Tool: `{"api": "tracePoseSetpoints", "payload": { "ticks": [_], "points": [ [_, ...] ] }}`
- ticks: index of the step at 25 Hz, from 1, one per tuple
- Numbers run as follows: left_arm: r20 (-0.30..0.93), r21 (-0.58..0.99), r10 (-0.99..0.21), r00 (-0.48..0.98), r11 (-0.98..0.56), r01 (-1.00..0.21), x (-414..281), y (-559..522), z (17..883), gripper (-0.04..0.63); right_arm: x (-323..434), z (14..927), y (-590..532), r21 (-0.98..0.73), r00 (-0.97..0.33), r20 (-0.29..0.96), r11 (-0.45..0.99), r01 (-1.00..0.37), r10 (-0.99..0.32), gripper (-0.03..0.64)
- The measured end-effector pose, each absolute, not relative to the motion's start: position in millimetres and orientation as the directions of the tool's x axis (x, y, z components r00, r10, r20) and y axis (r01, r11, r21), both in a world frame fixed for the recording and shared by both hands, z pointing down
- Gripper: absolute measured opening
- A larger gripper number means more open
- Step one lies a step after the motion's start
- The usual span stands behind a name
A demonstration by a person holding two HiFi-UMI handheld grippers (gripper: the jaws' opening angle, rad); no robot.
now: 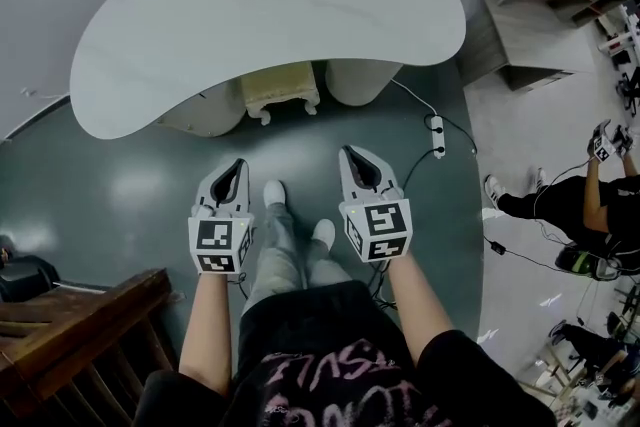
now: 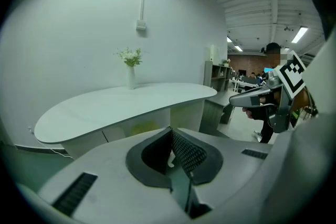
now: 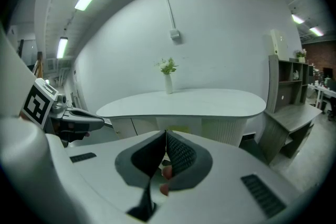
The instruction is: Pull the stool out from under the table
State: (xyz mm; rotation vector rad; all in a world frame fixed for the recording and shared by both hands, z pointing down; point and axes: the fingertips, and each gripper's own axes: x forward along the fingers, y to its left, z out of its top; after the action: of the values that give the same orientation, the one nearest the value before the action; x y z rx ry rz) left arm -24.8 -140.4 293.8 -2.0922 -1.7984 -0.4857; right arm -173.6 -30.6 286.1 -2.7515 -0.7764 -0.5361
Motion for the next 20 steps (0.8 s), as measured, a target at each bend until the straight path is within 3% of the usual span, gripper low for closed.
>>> {"api": "tracePoseSetpoints", "payload": {
  "ticks": [20],
  "points": [
    [0.505,0.003,0.855,0.119,-0.14,0.99,26,-107,379,0.012,-129,371,3,-0.112,0.769,0.455,-0.828,0.55,0.449,0.061]
  ]
}}
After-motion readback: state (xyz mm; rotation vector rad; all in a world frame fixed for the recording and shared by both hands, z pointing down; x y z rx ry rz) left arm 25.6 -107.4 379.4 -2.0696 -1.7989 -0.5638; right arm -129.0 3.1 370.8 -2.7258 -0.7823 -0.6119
